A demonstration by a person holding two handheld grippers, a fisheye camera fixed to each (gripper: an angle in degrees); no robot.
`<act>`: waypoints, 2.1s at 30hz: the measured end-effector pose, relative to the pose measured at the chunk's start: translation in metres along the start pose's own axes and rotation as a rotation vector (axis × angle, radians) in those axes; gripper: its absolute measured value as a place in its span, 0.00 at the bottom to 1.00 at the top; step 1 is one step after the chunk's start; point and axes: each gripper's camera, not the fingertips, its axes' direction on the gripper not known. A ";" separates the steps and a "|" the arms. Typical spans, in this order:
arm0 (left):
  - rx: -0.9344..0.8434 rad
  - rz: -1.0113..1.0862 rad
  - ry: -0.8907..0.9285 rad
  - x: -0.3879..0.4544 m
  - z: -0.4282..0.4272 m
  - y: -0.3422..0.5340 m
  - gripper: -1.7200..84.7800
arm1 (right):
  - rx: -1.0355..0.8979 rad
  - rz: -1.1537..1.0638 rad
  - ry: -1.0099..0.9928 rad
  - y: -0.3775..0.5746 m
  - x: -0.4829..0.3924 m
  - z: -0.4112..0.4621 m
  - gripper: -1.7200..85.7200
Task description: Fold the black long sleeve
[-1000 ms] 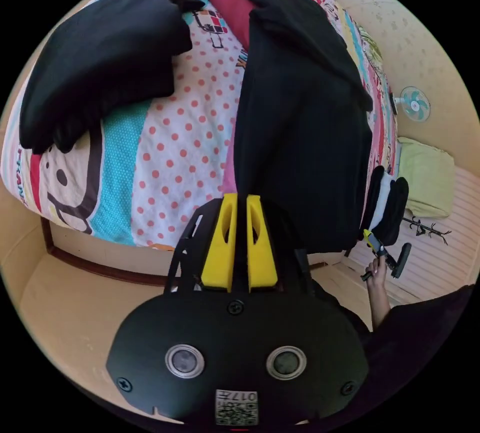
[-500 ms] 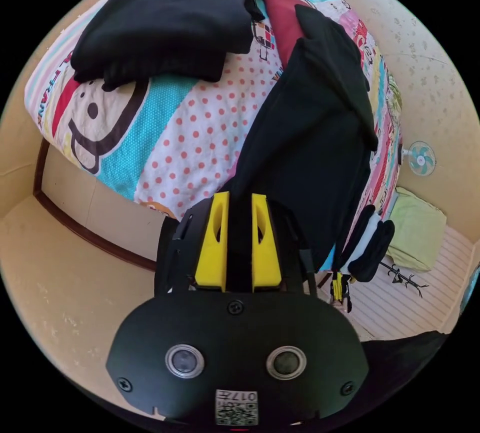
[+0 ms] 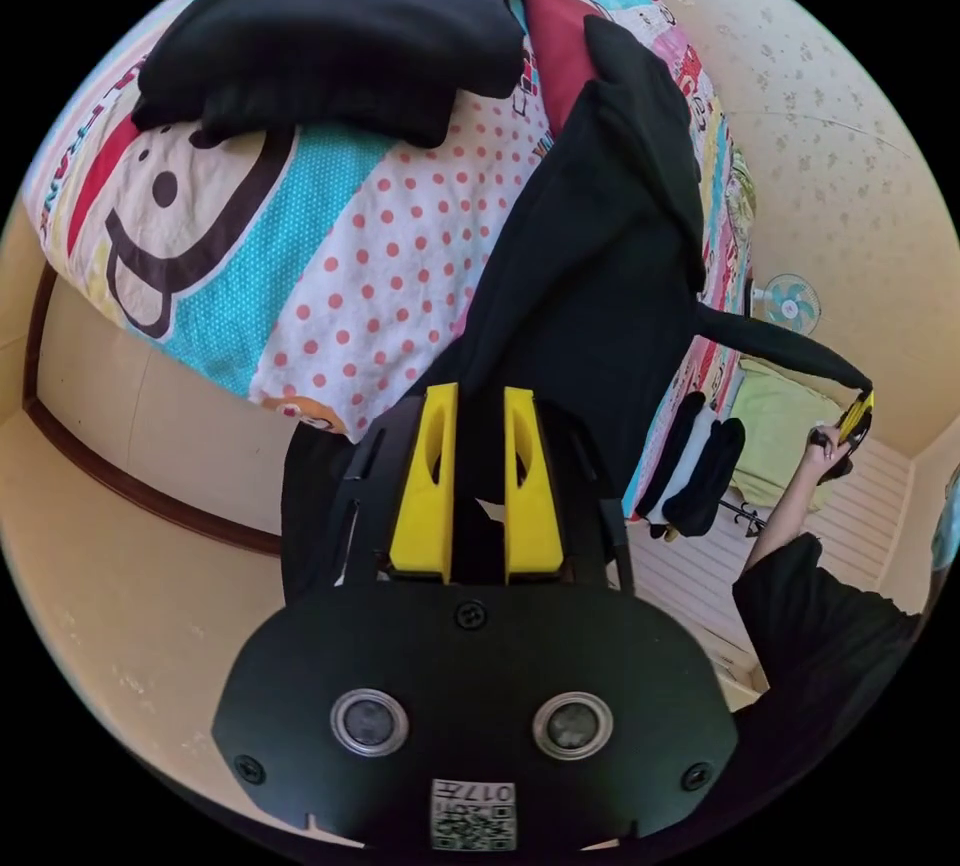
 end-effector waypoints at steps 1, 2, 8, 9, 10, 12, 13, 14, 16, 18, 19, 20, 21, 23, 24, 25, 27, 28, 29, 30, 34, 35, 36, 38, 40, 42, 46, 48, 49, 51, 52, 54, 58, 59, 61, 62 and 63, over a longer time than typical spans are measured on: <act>-0.008 -0.001 0.018 -0.004 0.000 0.001 0.12 | -0.043 -0.014 -0.086 0.005 0.000 0.045 0.06; -0.016 -0.007 0.051 -0.012 0.000 0.002 0.12 | -0.079 -0.020 -0.156 0.013 0.000 0.090 0.06; -0.020 0.002 0.100 -0.041 -0.007 0.007 0.13 | -0.450 0.162 -0.434 0.094 0.015 0.320 0.11; -0.023 0.009 0.099 -0.047 -0.010 0.007 0.14 | -0.467 0.190 -0.441 0.104 0.016 0.329 0.12; -0.024 0.011 0.096 -0.049 -0.011 0.007 0.15 | -0.460 0.221 -0.431 0.119 0.015 0.331 0.13; -0.002 0.021 0.091 -0.061 -0.021 0.009 0.16 | -0.446 0.273 -0.327 0.136 0.014 0.309 0.14; 0.007 0.024 0.094 -0.064 -0.024 0.010 0.16 | -0.452 0.324 -0.195 0.147 0.014 0.285 0.15; 0.024 0.027 0.099 -0.071 -0.029 0.012 0.16 | -0.460 0.362 -0.057 0.159 0.012 0.255 0.15; 0.055 0.044 0.108 -0.080 -0.037 0.014 0.16 | -0.487 0.432 0.147 0.177 0.007 0.206 0.16; 0.065 0.109 0.112 -0.086 -0.044 0.014 0.17 | -0.558 0.511 0.338 0.200 0.002 0.162 0.16; 0.057 0.127 0.108 -0.086 -0.044 0.013 0.17 | -0.640 0.581 0.462 0.220 -0.001 0.139 0.17; 0.032 0.172 0.088 -0.086 -0.042 0.012 0.18 | -0.733 0.644 0.561 0.242 -0.005 0.122 0.18; -0.012 0.223 0.044 -0.084 -0.035 0.010 0.19 | -0.775 0.669 0.602 0.253 -0.008 0.115 0.18; -0.116 0.255 -0.051 -0.085 -0.016 0.005 0.19 | -0.902 0.767 0.662 0.296 -0.022 0.102 0.18; -0.195 0.265 -0.080 -0.084 -0.001 0.002 0.20 | -0.925 0.787 0.646 0.305 -0.027 0.101 0.18; -0.231 0.270 -0.088 -0.082 0.006 0.002 0.20 | -0.958 0.824 0.608 0.320 -0.036 0.103 0.18; -0.304 0.280 -0.135 -0.072 0.024 0.004 0.18 | -1.008 0.830 0.584 0.333 -0.050 0.110 0.17; -0.308 0.279 -0.153 -0.070 0.026 0.005 0.17 | -1.035 0.809 0.617 0.337 -0.056 0.116 0.16; -0.301 0.270 -0.195 -0.067 0.027 0.005 0.15 | -1.030 0.799 0.652 0.338 -0.059 0.121 0.15; -0.302 0.266 -0.230 -0.065 0.027 0.004 0.12 | -1.026 0.799 0.666 0.337 -0.059 0.124 0.14; -0.367 0.301 -0.214 -0.064 0.020 0.005 0.07 | -1.076 0.809 0.628 0.321 -0.055 0.127 0.07; -0.388 0.318 -0.174 -0.062 0.008 0.006 0.07 | -1.054 0.829 0.567 0.306 -0.057 0.119 0.07; -0.411 0.325 -0.100 -0.061 -0.007 0.007 0.07 | -1.039 0.847 0.532 0.296 -0.058 0.115 0.07; -0.444 0.327 0.064 -0.057 -0.035 0.009 0.06 | -0.942 0.893 0.353 0.245 -0.065 0.096 0.06; -0.411 0.358 0.160 -0.047 -0.070 0.015 0.06 | -0.864 0.878 0.243 0.202 -0.073 0.084 0.06; -0.370 0.385 0.242 -0.029 -0.107 0.028 0.06 | -0.808 0.853 0.153 0.166 -0.081 0.071 0.06; -0.332 0.323 0.395 -0.027 -0.139 0.054 0.06 | -0.992 0.873 0.325 0.143 -0.099 0.037 0.06; -0.371 0.259 0.381 -0.034 -0.132 0.087 0.06 | -0.958 0.946 0.266 0.145 -0.110 0.019 0.06; -0.382 0.236 0.373 -0.036 -0.128 0.096 0.06 | -0.943 1.009 0.270 0.150 -0.114 0.006 0.06; -0.382 0.100 0.426 -0.055 -0.112 0.123 0.06 | -0.902 1.075 0.284 0.155 -0.117 -0.010 0.06; -0.359 0.053 0.468 -0.061 -0.109 0.127 0.06 | -0.846 1.123 0.273 0.157 -0.112 -0.018 0.06; -0.263 -0.123 0.601 -0.079 -0.094 0.126 0.06 | -0.751 1.200 0.250 0.157 -0.093 -0.019 0.06; -0.245 -0.082 0.637 -0.060 -0.067 0.070 0.06 | -0.672 1.226 0.273 0.129 -0.017 0.027 0.06; -0.230 -0.037 0.647 -0.047 -0.062 0.043 0.06 | -0.701 1.183 0.305 0.112 0.008 0.051 0.05; -0.179 0.021 0.663 -0.030 -0.058 -0.004 0.06 | -0.727 1.102 0.358 0.084 0.048 0.092 0.05; -0.140 0.044 0.664 -0.020 -0.055 -0.037 0.06 | -0.715 1.078 0.363 0.067 0.076 0.121 0.05; -0.096 0.052 0.653 -0.013 -0.052 -0.069 0.07 | -0.703 1.073 0.358 0.060 0.089 0.135 0.05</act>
